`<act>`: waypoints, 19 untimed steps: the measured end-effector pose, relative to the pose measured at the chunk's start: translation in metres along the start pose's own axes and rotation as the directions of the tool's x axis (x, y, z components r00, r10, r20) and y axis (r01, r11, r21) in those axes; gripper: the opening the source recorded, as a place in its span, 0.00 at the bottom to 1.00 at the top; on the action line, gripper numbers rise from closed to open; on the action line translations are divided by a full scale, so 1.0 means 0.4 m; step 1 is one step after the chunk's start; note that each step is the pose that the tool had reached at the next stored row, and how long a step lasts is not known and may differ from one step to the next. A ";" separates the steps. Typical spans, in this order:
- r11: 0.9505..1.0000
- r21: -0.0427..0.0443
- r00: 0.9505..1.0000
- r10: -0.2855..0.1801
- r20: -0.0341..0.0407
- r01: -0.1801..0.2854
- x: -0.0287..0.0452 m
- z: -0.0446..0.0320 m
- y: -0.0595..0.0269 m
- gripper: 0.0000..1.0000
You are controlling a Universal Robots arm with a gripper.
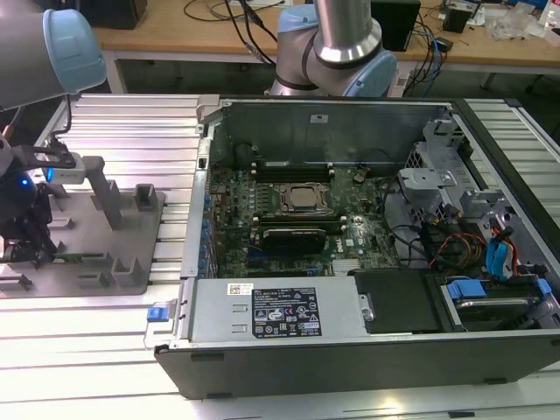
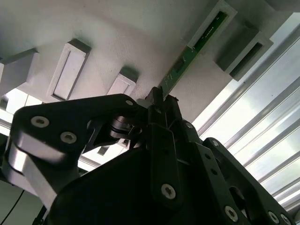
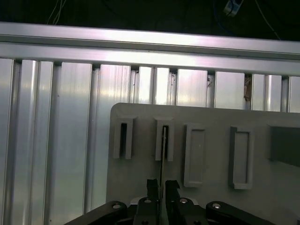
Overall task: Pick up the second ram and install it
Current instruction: 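Pick up the second ram and move it above second insertion slot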
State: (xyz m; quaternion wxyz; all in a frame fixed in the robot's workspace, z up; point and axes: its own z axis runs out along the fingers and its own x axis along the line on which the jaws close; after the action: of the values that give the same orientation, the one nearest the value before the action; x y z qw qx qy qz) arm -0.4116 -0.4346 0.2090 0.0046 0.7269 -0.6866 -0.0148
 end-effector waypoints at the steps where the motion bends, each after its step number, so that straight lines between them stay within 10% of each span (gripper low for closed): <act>1: 1.000 0.000 1.000 0.000 0.000 0.000 0.000 0.000 0.000 0.19; 19: 0.994 0.001 0.994 0.105 0.003 -0.105 0.000 0.002 0.000 0.09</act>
State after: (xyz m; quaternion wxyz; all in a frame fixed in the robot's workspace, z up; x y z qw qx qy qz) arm -0.4115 -0.4346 0.2082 0.0038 0.6897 -0.7239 -0.0150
